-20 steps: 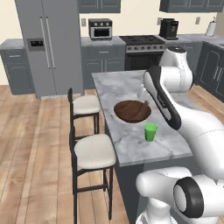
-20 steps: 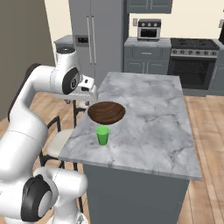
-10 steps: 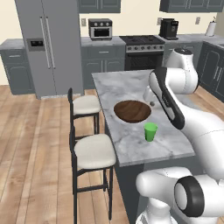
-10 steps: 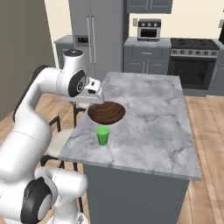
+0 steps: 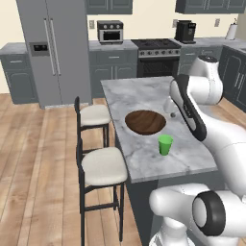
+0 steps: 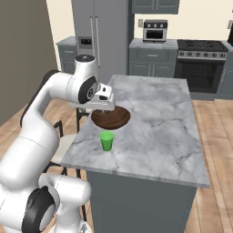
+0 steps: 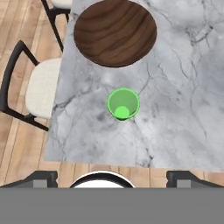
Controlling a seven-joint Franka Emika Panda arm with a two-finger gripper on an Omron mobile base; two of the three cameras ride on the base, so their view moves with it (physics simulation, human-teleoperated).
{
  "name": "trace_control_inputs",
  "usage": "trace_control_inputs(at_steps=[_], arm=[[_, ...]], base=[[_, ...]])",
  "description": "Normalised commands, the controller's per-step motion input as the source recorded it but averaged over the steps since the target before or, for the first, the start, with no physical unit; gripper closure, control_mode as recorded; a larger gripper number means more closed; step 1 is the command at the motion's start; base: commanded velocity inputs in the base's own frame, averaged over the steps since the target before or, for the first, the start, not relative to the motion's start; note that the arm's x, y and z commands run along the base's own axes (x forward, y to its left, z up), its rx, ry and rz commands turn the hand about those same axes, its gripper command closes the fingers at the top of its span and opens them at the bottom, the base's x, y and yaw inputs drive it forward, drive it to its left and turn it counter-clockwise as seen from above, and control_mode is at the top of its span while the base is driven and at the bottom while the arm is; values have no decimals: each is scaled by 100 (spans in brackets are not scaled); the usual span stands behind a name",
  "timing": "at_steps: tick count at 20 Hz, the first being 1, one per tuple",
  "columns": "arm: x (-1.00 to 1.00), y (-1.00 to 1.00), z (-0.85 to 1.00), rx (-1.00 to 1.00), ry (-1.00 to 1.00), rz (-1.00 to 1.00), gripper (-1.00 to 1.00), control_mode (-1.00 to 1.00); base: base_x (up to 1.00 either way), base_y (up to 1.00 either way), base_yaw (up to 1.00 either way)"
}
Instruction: Place the cup inside the bowl on the dining table and move the bowl to any counter.
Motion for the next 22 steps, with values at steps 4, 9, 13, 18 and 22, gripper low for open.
trace_control_inputs(at_steps=[4,9,13,18,22], arm=[[13,-24,-7,0,0,0,-100,-100],[13,-13,-1,0,0,0,-100,-100],[21,-1,0,0,0,0,-100,-100],[32,0,0,0,0,0,-100,-100],[18,0,0,0,0,0,-100,-100]], base=[[0,0,0],[0,0,0],[0,0,0],[0,0,0],[0,0,0]])
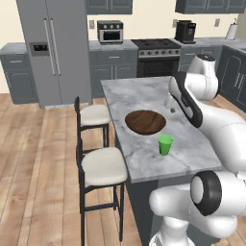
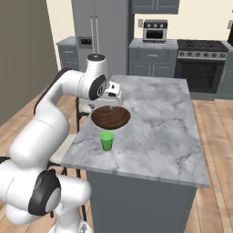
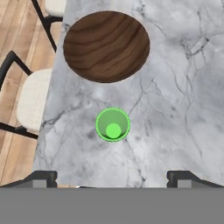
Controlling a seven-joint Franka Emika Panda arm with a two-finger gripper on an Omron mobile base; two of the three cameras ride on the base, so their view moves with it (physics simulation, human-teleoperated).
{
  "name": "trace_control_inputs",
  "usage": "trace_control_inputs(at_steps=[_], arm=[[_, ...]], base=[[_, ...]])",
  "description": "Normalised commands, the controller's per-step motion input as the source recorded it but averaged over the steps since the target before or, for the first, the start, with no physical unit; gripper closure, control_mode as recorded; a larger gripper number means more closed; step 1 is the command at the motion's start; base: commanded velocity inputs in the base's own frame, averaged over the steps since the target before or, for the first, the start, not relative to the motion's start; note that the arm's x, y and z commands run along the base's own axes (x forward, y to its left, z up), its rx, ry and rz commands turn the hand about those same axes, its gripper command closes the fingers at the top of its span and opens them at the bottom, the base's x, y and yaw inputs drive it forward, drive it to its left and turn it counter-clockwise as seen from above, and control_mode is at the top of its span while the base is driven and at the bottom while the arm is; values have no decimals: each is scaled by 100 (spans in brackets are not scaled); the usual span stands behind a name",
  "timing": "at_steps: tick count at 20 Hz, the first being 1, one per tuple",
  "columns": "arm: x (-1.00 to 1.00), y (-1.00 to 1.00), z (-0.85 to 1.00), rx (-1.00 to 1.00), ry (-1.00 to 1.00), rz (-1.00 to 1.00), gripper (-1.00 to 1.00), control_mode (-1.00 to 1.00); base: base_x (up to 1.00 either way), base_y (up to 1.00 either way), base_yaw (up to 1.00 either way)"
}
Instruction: Place the cup inside the bowl on the dining table and move the bowl to any counter.
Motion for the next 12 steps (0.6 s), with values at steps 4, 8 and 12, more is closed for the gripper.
trace_control_inputs(at_steps=[4,8,12], arm=[[0,0,-2,0,0,0,-100,-100],[-1,-3,-11,1,0,0,-100,-100],[-4,-13,-19,3,0,0,-100,-100]], base=[[0,0,0],[0,0,0],[0,0,0]])
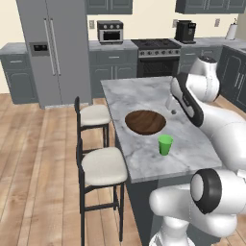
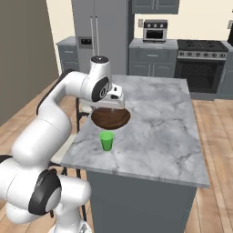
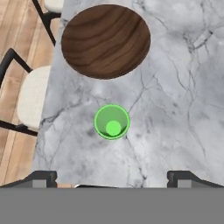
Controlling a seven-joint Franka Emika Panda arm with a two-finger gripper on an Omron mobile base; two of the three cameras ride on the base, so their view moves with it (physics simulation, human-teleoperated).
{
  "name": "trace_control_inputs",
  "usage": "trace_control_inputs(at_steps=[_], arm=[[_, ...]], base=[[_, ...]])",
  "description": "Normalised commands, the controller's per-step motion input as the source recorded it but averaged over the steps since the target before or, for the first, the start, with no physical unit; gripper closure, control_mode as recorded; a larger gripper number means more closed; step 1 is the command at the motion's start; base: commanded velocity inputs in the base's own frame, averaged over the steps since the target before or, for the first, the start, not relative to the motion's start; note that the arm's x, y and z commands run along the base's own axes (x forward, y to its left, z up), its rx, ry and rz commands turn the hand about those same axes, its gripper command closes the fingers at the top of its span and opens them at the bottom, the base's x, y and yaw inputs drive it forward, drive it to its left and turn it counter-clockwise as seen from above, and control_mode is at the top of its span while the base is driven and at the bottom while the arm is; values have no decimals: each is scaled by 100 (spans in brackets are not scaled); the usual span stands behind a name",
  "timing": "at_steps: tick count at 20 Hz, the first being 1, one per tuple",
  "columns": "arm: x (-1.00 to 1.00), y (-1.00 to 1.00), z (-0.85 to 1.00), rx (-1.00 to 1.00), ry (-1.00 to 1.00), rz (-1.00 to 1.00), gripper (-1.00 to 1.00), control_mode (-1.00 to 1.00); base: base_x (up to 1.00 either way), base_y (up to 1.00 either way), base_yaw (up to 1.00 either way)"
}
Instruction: Place the cup inside the bowl on the dining table and move the bowl to any counter.
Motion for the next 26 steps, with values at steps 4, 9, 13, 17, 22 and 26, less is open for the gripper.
trace_control_inputs(at_steps=[4,9,13,17,22,26], arm=[[-6,-17,-22,5,0,0,-100,-100],[-1,-6,-13,3,0,0,-100,-100],[0,0,-14,3,1,0,-100,-100],[1,0,-17,1,0,0,-100,-100],[11,0,-15,0,0,0,-100,-100],[21,0,-4,0,0,0,-100,-100]], base=[[0,0,0],[0,0,0],[0,0,0],[0,0,0],[0,0,0],[0,0,0]])
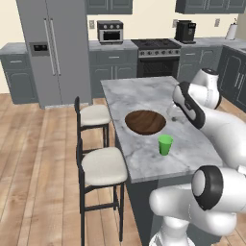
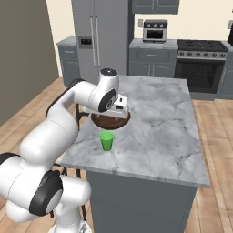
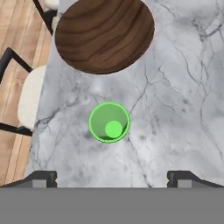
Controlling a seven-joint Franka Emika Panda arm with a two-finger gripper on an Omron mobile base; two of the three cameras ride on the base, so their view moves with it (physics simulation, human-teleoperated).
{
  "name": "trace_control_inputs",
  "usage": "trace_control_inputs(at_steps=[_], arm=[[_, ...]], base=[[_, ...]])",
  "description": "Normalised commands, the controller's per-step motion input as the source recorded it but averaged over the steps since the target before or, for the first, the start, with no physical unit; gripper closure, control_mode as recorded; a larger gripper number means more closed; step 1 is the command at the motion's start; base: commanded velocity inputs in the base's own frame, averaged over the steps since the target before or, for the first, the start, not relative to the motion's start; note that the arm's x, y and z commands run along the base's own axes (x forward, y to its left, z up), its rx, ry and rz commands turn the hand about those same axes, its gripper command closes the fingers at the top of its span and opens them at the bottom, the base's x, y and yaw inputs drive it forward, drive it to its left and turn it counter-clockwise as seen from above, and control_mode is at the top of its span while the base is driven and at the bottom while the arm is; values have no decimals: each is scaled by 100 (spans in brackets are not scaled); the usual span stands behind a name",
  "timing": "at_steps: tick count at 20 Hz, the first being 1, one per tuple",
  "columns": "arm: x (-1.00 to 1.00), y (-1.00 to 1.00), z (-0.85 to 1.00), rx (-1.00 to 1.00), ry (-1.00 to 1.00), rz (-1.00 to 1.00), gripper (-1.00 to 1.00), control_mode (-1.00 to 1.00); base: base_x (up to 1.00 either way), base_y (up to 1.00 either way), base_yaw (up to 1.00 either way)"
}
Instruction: Place the cup inside the bowl on the dining table and move the bowl to any counter.
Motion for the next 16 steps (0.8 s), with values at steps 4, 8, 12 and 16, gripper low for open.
trace_control_inputs(at_steps=[4,8,12,16], arm=[[5,0,-9,1,0,0,-100,-100],[0,0,-16,1,0,0,-100,-100],[0,0,-17,1,0,0,-100,-100],[0,0,-19,0,0,0,-100,-100]], base=[[0,0,0],[0,0,0],[0,0,0],[0,0,0]])
